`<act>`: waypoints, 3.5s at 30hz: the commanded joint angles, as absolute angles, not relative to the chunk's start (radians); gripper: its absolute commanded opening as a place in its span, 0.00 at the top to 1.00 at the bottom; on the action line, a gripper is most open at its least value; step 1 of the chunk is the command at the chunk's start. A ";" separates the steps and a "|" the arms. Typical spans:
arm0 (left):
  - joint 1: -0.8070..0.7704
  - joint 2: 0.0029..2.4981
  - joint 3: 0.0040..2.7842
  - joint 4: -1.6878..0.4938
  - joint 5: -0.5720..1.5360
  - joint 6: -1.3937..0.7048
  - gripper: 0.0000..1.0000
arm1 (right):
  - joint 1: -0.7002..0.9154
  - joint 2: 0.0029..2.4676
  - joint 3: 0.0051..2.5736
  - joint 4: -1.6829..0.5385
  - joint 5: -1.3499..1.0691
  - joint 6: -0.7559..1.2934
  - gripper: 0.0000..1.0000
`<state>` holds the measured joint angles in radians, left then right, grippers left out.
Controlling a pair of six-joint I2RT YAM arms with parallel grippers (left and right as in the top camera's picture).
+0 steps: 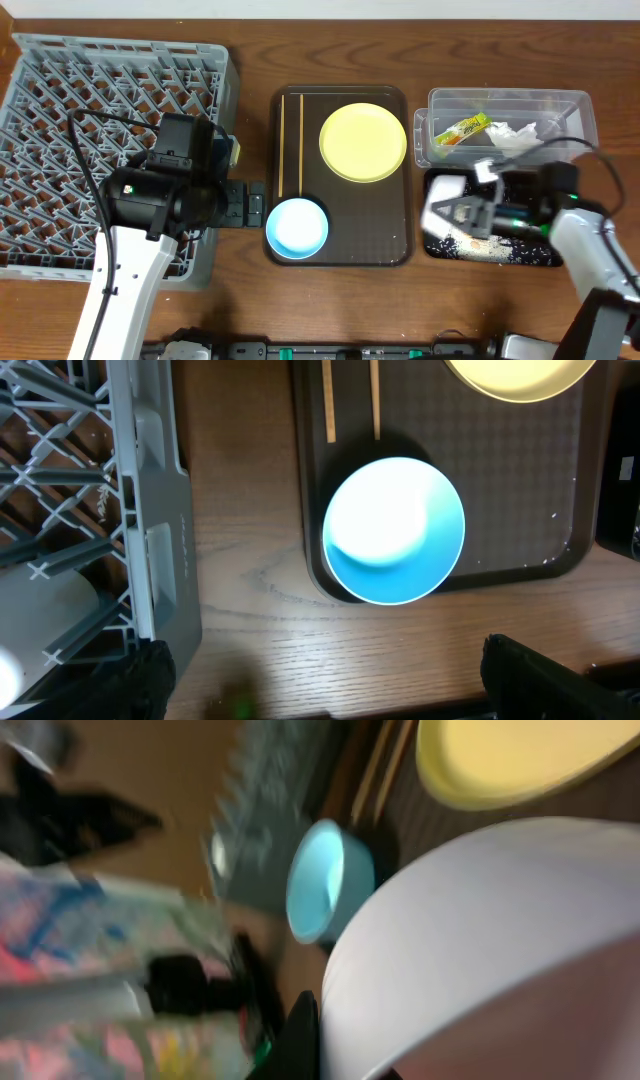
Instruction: Sort waste into correct bins and load items into the dishwasher
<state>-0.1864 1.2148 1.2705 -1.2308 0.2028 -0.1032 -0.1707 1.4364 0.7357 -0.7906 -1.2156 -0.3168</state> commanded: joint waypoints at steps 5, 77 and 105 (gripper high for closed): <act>-0.189 1.215 1.280 -1.234 0.190 -0.090 0.02 | 0.280 1.332 0.870 -0.776 -0.408 0.024 0.99; -0.189 1.214 1.280 -1.234 0.190 -0.090 0.02 | 0.103 0.371 0.468 -0.219 -0.083 -0.166 0.01; -0.189 1.218 1.280 -1.234 0.190 -0.090 0.02 | 0.092 0.005 0.006 -0.073 -0.083 -0.165 0.01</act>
<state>-0.1864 1.2156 1.2705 -1.2312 0.2031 -0.1032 0.0978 0.0113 0.0067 -0.0422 -0.0792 -0.1543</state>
